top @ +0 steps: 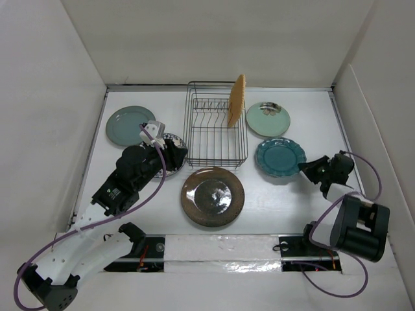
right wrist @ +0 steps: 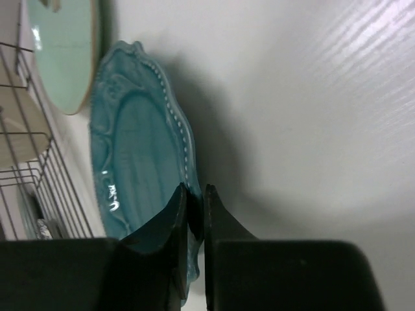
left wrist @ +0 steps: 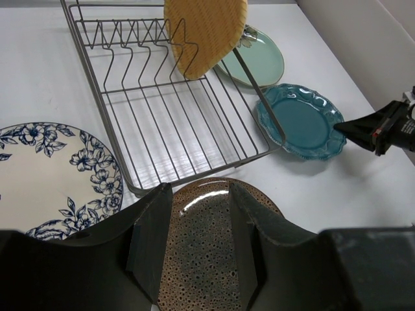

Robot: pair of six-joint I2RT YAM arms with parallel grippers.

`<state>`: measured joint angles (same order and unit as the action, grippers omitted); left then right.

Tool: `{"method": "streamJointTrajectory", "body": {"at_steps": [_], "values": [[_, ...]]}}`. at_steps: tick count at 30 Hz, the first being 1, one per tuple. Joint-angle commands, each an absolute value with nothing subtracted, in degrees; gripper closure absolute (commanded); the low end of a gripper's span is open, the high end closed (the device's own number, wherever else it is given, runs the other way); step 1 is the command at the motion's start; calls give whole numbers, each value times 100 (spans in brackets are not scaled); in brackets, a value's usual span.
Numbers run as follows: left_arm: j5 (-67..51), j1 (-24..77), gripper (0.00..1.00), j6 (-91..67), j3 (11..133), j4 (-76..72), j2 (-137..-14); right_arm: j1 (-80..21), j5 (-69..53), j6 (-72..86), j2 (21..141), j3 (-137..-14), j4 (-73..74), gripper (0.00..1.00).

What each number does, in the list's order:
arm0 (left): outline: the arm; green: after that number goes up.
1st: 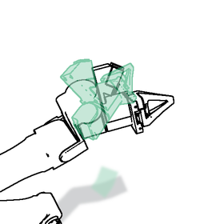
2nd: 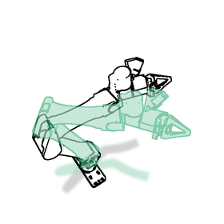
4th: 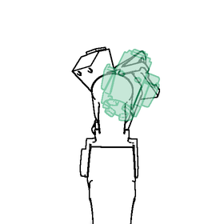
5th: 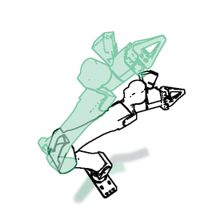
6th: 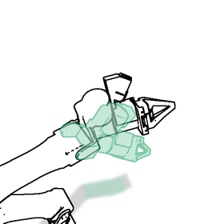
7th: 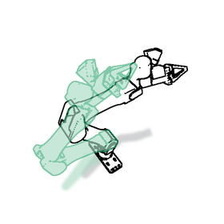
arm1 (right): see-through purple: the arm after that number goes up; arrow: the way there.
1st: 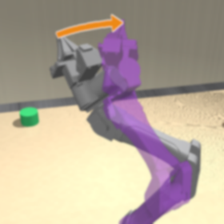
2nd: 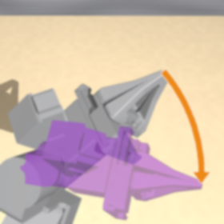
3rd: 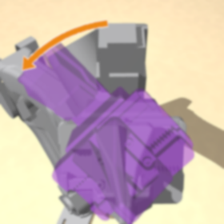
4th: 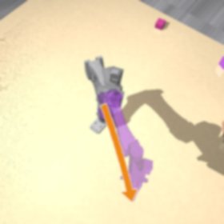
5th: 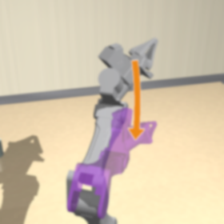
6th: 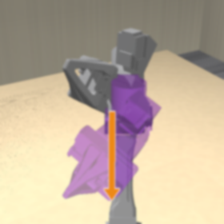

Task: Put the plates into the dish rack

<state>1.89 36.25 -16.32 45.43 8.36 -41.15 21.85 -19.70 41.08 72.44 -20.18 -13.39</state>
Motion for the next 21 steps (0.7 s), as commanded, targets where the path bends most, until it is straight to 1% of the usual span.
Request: {"method": "streamJointTrajectory", "body": {"at_steps": [1, 3, 4, 9, 12, 16, 17, 21], "values": [[114, 3604, 63, -1617, 4482, 510, -4061, 2232, -1284, 3946, 6526, -1890, -476, 95], [106, 3604, 63, -1617, 4474, 501, -4061, 2232, -1065, 3946, 6076, -1977, -21, 99], [88, 3604, 63, -1617, 4482, 492, -4069, 2232, -1003, 3964, 5577, -2021, 217, 100], [97, 3604, 63, -1617, 4465, 492, -4069, 2232, -546, 3868, 4415, -2504, 1175, 100], [88, 3604, 63, -1617, 4474, 483, -4078, 2110, -370, 3517, 3975, -3066, 1475, 100], [97, 3604, 63, -1626, 4474, 483, -4096, 1707, -27, 3244, 3850, -3997, 1696, 100], [97, 3604, 63, -1617, 4482, 483, -4096, 1627, -26, 3200, 3893, -4391, 1705, 100], [149, 3604, 63, -1617, 4509, 527, -4157, 1179, 429, 3173, 4104, -5307, 1618, 100]]}}
